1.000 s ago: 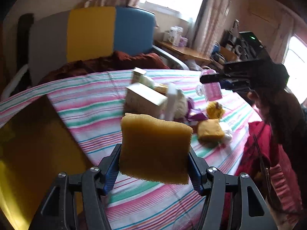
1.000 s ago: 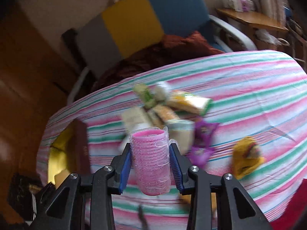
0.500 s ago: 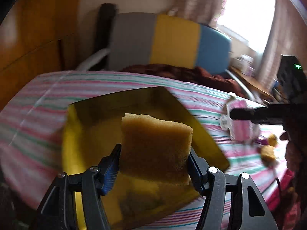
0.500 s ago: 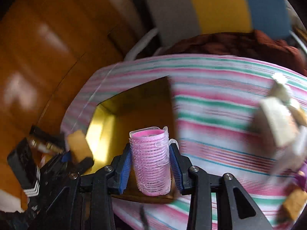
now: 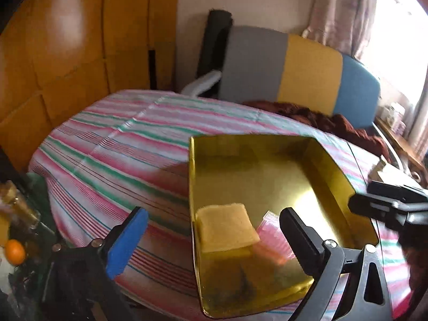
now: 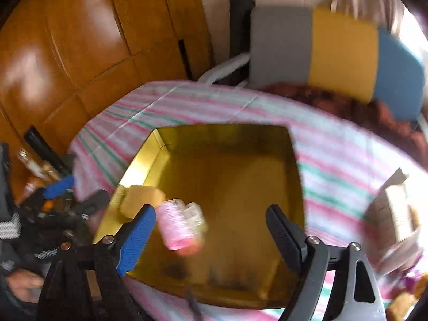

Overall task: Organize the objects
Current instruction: 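Carry sponge and rollers over the gold tray and open both tools, then move both open tools back from the tray to the pile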

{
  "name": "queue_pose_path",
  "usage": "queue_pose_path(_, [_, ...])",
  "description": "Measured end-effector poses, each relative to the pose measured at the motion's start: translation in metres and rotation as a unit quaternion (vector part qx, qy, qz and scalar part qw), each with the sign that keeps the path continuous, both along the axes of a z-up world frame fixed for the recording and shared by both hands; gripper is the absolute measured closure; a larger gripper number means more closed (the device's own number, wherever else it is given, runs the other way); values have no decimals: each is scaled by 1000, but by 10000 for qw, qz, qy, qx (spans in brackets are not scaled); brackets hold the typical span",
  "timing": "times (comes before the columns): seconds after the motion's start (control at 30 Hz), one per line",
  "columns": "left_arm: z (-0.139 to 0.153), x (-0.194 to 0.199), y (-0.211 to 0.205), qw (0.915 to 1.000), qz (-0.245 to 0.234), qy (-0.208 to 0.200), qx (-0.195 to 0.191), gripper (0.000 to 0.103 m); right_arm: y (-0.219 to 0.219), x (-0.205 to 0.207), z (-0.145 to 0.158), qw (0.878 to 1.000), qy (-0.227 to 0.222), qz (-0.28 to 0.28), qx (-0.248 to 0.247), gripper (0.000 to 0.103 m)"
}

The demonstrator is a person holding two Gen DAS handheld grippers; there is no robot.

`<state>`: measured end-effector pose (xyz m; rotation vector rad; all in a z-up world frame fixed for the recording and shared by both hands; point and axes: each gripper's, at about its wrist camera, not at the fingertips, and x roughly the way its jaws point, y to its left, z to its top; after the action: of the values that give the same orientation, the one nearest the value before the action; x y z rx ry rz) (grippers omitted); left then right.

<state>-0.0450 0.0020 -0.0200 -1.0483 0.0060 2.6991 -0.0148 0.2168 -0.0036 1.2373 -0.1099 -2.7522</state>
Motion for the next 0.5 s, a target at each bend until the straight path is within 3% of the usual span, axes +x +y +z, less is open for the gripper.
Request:
queue_pose_path(0.17, [16,8,0,9984,228,513,17,0,-5,31,19,9882,1172,-588,790,16])
queue_pose_path(0.23, [22,10,2,9974,241,682,-53,0,-7,37,19,9814,1425,-801,1004,16])
queue_pose_path(0.3, [28,13,3,9965,254,796,-98,0,-8,38,16,9801,1433,-847,1085,16])
queue_pose_path(0.5, [30,17,10,9966,180,775,-195,0,4,35,3,9888,958,-901,705,17])
